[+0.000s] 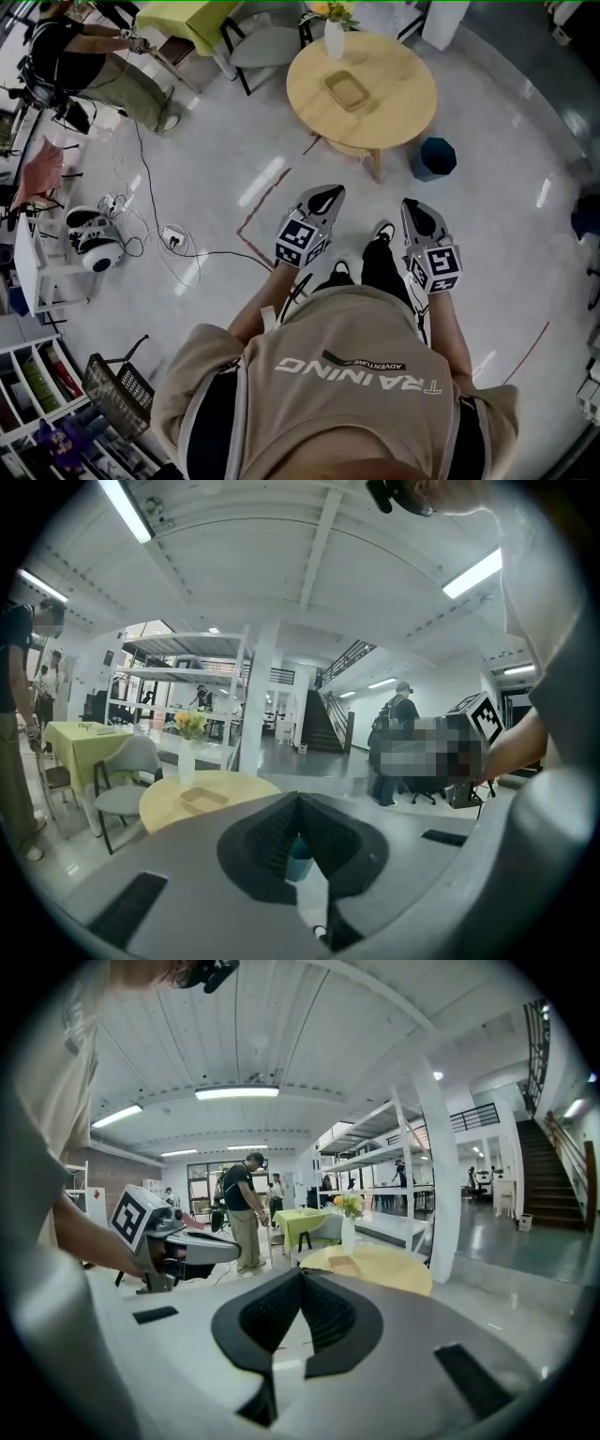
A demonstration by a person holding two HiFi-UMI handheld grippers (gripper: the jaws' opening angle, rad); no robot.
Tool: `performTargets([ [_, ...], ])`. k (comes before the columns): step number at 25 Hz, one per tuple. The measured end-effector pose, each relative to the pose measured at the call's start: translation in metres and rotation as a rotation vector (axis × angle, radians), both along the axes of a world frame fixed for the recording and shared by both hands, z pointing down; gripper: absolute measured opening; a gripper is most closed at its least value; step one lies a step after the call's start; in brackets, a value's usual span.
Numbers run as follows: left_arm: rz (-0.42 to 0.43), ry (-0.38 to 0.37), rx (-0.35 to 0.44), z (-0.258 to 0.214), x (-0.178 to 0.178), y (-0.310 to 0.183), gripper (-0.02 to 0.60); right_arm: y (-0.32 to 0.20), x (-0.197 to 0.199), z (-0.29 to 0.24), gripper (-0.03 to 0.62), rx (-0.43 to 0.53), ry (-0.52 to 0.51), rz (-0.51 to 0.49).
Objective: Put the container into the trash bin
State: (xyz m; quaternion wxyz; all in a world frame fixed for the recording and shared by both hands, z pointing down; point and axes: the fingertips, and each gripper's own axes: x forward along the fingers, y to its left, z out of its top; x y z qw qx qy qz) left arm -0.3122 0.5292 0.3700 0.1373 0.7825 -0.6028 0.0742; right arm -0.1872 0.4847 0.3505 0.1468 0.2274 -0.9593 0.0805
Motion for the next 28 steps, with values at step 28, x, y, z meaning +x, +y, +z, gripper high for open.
performTargets([
  [28, -0.176, -0.05, -0.116, 0.018, -0.026, -0.184, 0.006, -0.23, -0.03, 0.022, 0.003, 0.022, -0.046, -0.131],
])
